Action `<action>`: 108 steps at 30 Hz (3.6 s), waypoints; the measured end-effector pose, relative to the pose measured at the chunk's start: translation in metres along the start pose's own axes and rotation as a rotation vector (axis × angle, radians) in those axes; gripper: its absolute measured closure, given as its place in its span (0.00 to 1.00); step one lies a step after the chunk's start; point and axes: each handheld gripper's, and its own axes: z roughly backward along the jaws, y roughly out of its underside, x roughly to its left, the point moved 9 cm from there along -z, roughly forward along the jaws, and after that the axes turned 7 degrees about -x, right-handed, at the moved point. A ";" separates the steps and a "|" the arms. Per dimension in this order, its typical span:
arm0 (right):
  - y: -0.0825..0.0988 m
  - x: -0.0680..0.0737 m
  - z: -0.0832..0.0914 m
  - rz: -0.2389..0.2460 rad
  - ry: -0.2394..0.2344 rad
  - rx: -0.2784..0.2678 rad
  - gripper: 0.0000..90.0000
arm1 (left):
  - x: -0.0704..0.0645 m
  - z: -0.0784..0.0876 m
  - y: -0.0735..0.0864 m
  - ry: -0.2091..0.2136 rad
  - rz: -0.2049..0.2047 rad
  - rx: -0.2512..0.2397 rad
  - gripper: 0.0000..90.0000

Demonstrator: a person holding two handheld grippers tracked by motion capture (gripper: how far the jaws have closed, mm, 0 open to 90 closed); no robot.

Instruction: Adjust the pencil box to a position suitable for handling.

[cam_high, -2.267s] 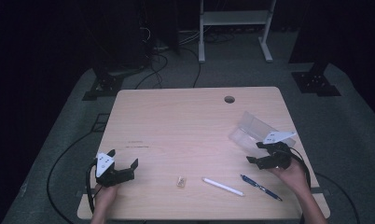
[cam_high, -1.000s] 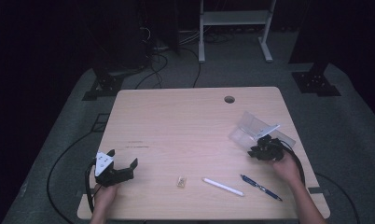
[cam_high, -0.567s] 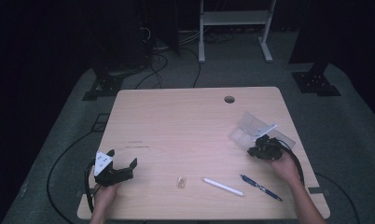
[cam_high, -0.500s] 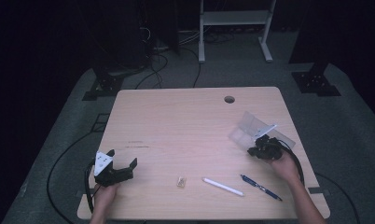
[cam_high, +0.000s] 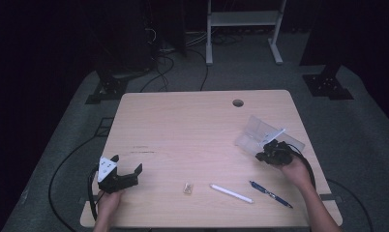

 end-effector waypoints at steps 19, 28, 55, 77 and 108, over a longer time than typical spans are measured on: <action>-0.040 0.022 0.020 0.109 -0.019 -0.065 0.96 | 0.000 0.000 0.000 0.003 0.003 0.000 0.00; -0.063 0.034 0.021 0.165 -0.049 -0.087 0.96 | 0.001 0.000 0.000 0.006 0.004 0.001 0.00; -0.101 0.069 -0.009 0.263 -0.166 -0.099 0.96 | 0.002 0.000 0.000 0.013 0.023 -0.003 0.00; -0.108 0.092 -0.041 0.305 -0.259 -0.069 0.96 | 0.002 0.000 0.000 0.013 0.032 -0.007 0.00; -0.095 0.102 -0.076 0.255 -0.322 -0.044 0.96 | 0.002 0.001 0.000 0.013 0.033 -0.005 0.00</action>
